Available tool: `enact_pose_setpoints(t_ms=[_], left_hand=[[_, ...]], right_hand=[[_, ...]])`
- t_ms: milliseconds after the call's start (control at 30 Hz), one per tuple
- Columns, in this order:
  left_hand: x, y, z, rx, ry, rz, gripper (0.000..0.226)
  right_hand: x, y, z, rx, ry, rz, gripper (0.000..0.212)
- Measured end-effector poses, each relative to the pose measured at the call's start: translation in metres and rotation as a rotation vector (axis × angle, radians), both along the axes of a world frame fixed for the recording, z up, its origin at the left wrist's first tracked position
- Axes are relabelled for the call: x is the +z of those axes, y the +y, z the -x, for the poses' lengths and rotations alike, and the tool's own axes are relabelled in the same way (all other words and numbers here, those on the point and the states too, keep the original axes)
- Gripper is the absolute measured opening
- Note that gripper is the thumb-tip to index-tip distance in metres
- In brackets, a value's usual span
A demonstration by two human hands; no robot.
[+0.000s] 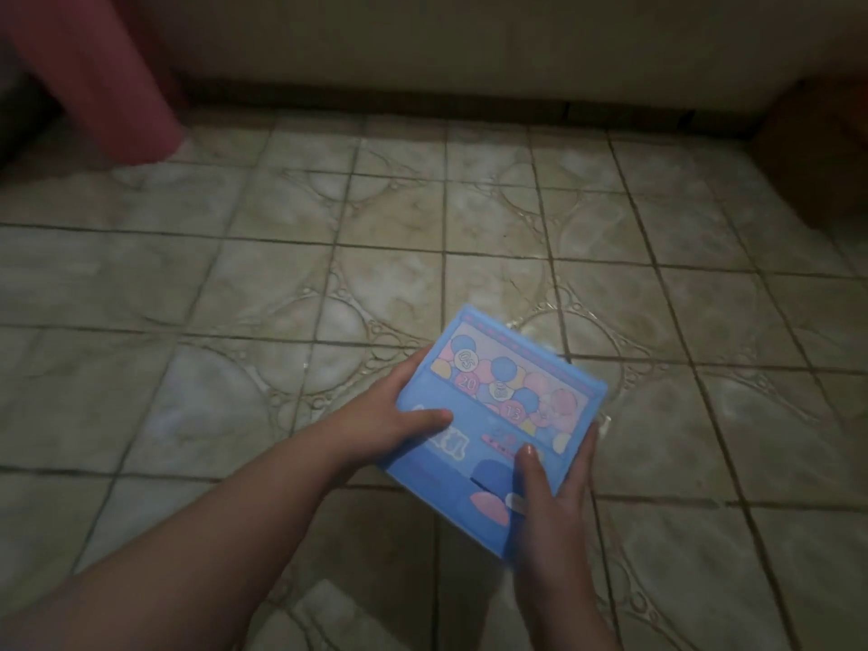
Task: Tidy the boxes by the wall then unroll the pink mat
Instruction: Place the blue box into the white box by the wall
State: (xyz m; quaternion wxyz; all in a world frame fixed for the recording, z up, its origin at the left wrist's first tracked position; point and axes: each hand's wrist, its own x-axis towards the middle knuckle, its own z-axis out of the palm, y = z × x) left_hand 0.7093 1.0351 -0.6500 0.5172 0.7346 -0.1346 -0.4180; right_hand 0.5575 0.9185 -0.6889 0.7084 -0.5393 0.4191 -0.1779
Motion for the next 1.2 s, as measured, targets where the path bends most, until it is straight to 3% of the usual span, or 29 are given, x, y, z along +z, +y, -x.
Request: enact_pose_setpoints(t_ms=[267,433,667,967,1200], left_hand=[[0.082,0.146,-0.003,0.512,-0.128,0.190,0.075],[0.140,0.258,0.022,0.779,-0.300,0.165,0.083],[0.196,0.396,0.089,1.077,-0.413,0.225,0.075],[0.222,0.546,0.194,1.418,-0.552,0.178,0.073],[0.185,0.630,0.271,1.701,-0.582,0.205,0.068]], right_hand=[[0.084,0.072,-0.098,0.537,-0.284,-0.090,0.066],[0.133,0.174,-0.131,0.799,-0.382,-0.088,0.064],[0.186,0.325,-0.128,1.113,-0.515,-0.176,0.068],[0.228,0.507,-0.084,1.483,-0.574,-0.238,0.071],[0.212,0.631,-0.047,1.759,-0.557,-0.204,0.071]])
